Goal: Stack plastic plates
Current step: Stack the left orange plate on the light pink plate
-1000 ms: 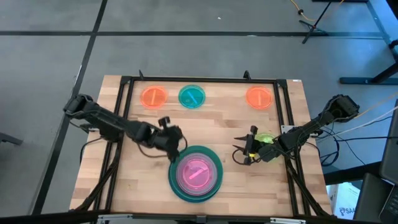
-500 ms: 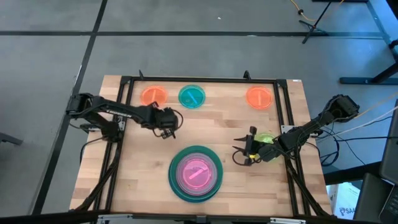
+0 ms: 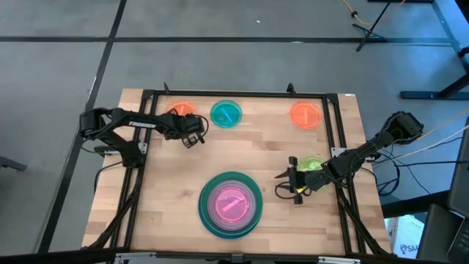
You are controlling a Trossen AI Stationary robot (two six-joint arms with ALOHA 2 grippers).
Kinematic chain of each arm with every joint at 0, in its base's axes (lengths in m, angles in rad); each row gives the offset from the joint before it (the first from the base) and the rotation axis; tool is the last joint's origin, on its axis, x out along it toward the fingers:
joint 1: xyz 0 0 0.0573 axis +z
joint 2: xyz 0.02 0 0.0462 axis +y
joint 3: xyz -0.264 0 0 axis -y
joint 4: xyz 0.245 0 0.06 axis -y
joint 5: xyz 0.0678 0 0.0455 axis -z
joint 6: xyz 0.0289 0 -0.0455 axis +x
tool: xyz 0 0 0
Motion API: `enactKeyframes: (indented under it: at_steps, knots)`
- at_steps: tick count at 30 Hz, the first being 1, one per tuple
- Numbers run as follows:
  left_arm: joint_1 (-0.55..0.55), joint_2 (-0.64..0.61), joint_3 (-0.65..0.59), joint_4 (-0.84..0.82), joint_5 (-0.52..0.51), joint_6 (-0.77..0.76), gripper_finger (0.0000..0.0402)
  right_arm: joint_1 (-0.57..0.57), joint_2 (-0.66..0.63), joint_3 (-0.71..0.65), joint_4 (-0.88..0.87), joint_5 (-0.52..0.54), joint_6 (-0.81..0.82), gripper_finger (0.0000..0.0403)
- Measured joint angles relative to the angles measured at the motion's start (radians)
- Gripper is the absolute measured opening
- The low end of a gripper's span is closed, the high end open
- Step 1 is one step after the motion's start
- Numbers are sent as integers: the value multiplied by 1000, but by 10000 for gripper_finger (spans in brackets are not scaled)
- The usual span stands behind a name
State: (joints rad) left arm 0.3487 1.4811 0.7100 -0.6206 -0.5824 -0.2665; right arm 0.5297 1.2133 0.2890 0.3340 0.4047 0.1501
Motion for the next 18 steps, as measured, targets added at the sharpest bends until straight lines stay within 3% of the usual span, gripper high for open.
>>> enactKeyframes:
  at_steps: [12, 18]
  knots:
    - [32, 0, -1, 24, 11, 68, 101, 0, 0, 0, 0, -24, 0, 144]
    - [49, 0, -1, 49, 142, 162, 101, 0, 0, 0, 0, -24, 0, 144]
